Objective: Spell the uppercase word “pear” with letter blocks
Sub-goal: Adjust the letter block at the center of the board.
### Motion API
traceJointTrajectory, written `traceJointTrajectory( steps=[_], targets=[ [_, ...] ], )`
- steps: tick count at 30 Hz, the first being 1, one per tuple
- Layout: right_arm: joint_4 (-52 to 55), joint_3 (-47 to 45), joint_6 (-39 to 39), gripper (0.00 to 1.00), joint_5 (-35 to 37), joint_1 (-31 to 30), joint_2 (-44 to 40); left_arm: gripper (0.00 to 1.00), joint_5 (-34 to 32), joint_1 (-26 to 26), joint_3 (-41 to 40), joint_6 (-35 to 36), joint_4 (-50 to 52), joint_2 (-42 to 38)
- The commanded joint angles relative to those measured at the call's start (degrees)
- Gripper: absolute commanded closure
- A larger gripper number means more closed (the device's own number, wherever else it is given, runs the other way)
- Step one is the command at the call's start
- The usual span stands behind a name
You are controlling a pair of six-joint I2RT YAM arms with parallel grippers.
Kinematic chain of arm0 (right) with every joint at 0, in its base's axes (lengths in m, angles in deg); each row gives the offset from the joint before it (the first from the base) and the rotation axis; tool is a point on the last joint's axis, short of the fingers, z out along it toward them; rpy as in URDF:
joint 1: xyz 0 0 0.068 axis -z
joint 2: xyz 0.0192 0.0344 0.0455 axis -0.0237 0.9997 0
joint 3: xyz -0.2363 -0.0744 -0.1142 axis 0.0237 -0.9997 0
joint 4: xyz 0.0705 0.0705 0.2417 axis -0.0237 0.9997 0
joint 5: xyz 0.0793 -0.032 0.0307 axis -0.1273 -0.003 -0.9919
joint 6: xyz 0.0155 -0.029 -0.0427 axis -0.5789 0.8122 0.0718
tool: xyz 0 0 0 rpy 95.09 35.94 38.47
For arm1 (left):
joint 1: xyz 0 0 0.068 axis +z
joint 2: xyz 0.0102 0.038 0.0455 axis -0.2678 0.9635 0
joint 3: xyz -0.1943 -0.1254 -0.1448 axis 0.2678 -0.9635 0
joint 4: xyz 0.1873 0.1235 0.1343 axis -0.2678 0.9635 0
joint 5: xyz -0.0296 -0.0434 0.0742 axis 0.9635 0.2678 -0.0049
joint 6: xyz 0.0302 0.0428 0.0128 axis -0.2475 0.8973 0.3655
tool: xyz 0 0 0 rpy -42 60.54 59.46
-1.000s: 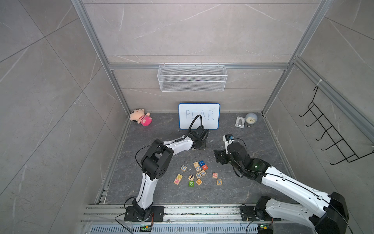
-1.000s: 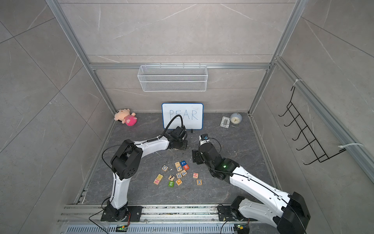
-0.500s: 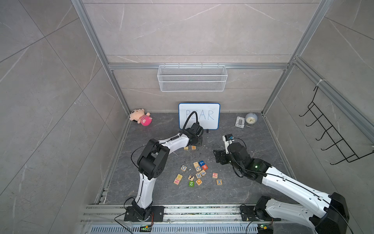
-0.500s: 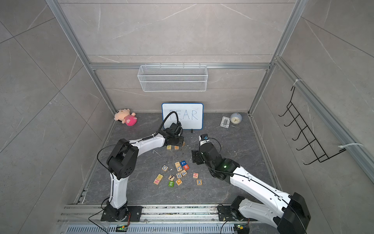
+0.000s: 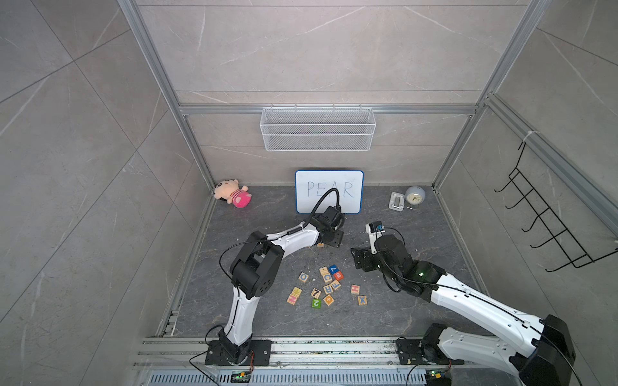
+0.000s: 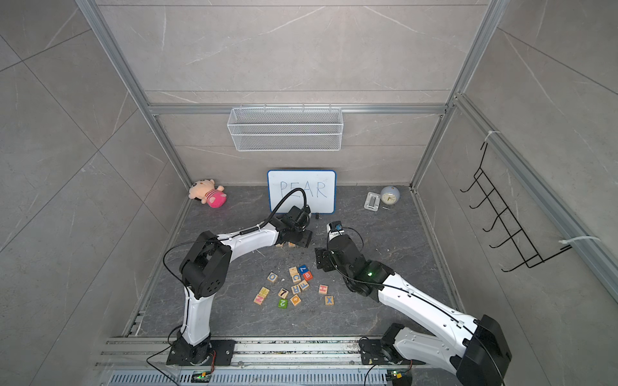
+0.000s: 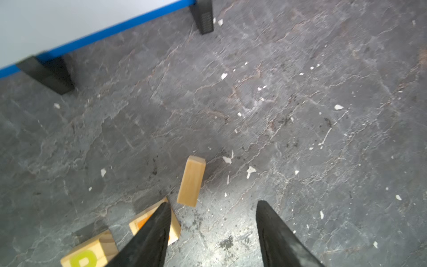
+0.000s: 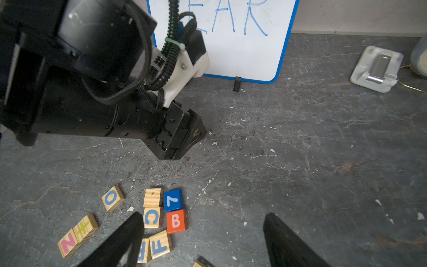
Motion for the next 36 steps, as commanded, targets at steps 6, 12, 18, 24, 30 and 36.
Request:
traceJointTrajectory(
  steps=[6,12,18,24,30,36],
  targets=[
    [-1.12,-0.50,0.78,0.16,-0.28,0.13,-0.86,0.43,-3.03,2.91,3.05,3.19,-0.40,1.72],
    [-1.65,-0.49,0.72,0.16,-1.21,0.14,-0.20,0.43,0.05,3.35,6.60,6.13,1.51,4.41],
    [-3.00,-0.35,0.77,0.16,-2.36,0.15,2.05,0.44,0.81,3.96,6.14,5.61,1.00,4.84],
    [-3.66,-0.14,0.86,0.16,-2.39,0.16,2.73,0.45,0.71,4.16,5.77,5.45,0.82,5.07],
    [-2.93,0.21,0.86,0.16,-2.61,0.22,1.88,0.48,0.38,5.61,4.77,5.85,0.45,5.27],
    [-2.96,0.31,0.95,0.16,-2.82,0.15,1.66,0.50,0.38,7.08,4.71,7.35,0.25,5.71]
  ],
)
